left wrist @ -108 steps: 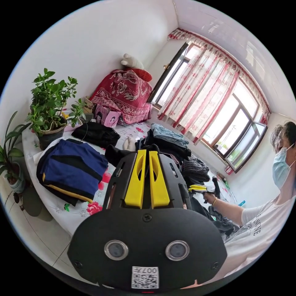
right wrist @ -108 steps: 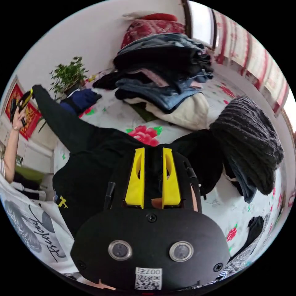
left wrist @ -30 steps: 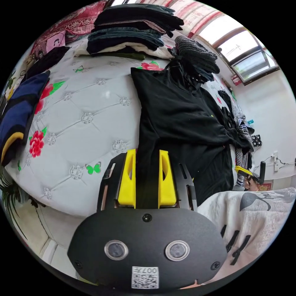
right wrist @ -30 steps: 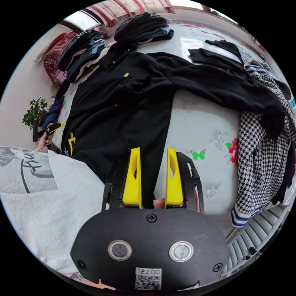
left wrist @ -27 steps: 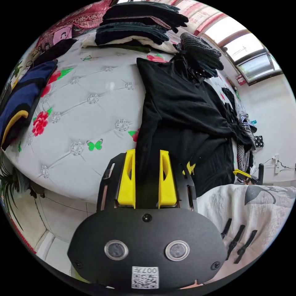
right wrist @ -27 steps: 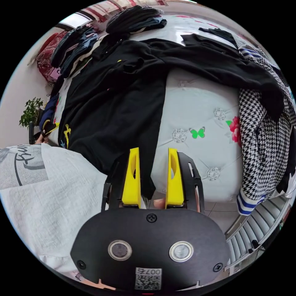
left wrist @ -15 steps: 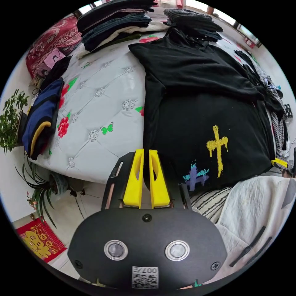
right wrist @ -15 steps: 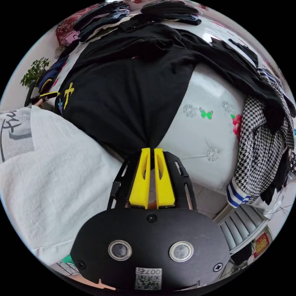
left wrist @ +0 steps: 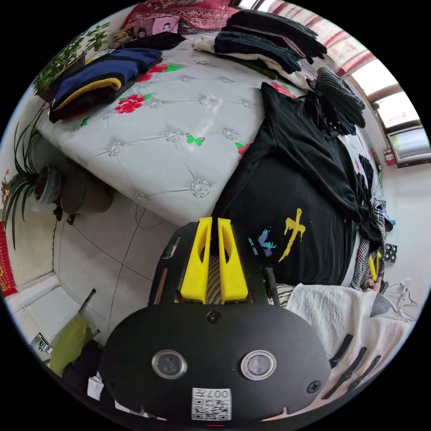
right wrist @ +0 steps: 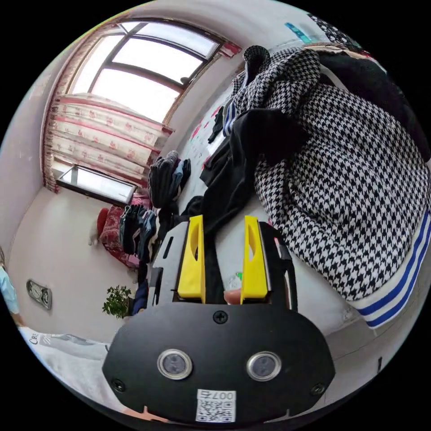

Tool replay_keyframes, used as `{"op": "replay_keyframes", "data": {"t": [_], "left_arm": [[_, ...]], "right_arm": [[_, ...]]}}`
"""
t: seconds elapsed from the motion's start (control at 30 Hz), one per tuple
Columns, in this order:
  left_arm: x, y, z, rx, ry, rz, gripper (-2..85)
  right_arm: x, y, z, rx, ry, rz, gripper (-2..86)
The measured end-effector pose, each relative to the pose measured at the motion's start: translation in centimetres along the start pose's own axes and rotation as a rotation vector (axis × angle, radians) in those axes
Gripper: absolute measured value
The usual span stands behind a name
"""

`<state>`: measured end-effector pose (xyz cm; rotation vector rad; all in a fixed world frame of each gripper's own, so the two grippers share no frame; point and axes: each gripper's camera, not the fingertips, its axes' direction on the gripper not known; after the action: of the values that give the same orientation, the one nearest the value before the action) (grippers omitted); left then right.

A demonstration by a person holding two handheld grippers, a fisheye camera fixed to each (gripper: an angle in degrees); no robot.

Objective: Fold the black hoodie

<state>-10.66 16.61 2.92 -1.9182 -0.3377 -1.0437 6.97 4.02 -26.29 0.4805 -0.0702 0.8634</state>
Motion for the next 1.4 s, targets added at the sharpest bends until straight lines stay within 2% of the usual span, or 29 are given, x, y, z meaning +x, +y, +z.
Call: {"op": "replay_keyframes", "data": {"t": [0.1,0.37,0.43,0.53,0.57,0.6,0.63,0.7,0.73,0.8,0.83,0.9,1.0,1.13,1.4], "left_arm": [[-0.8,1.5,-2.0,0.042,0.01,-0.016,1.0],[-3.4,6.7,-3.7,0.084,0.079,-0.15,0.5],[-3.7,7.5,-4.2,0.103,0.094,-0.175,0.5],[-3.6,8.4,-5.3,0.142,0.129,-0.2,0.8],[-3.5,8.5,-5.6,0.15,0.136,-0.201,0.9],[-3.3,8.5,-6.0,0.169,0.151,-0.202,1.3],[-3.0,8.2,-6.4,0.184,0.172,-0.199,1.9],[-2.3,7.6,-6.9,0.212,0.207,-0.186,3.1],[-1.8,7.1,-7.1,0.227,0.238,-0.171,4.0],[-0.9,6.0,-7.3,0.239,0.287,-0.14,5.7],[-0.3,5.3,-7.6,0.252,0.308,-0.115,6.4],[0.6,4.4,-7.8,0.263,0.317,-0.071,7.2],[2.1,2.9,-7.4,0.234,0.288,0.006,8.1],[4.0,0.7,-5.3,0.172,0.231,0.119,8.6],[10.6,-8.1,0.1,0.111,0.265,0.304,9.1]], "right_arm": [[0.4,-3.0,-0.5,0.112,0.078,0.047,9.4],[2.7,-8.5,1.1,0.141,0.133,0.225,6.6],[-0.4,-9.5,0.8,0.17,0.079,0.123,5.6],[-11.6,-9.0,0.9,0.176,-0.002,-0.282,4.7],[-17.2,-7.0,1.1,0.165,-0.027,-0.495,4.5],[-22.6,-3.8,1.6,0.146,-0.059,-0.706,4.5],[-25.1,-1.9,1.9,0.133,-0.078,-0.801,4.6],[-32.6,7.5,3.8,0.076,-0.184,-1.132,5.0],[-33.9,10.0,4.6,0.052,-0.212,-1.191,5.1],[-37.1,19.7,9.5,-0.145,-0.33,-1.315,6.2],[-37.4,22.1,11.2,-0.222,-0.353,-1.334,6.5],[-37.2,31.2,18.7,-0.606,-0.333,-1.39,7.7],[-34.3,38.3,24.6,-0.924,-0.232,-1.374,8.5],[-32.3,37.8,26.2,-0.928,-0.144,-1.325,8.3],[-30.1,27.6,32.1,-0.684,0.172,-1.087,6.4]]}}
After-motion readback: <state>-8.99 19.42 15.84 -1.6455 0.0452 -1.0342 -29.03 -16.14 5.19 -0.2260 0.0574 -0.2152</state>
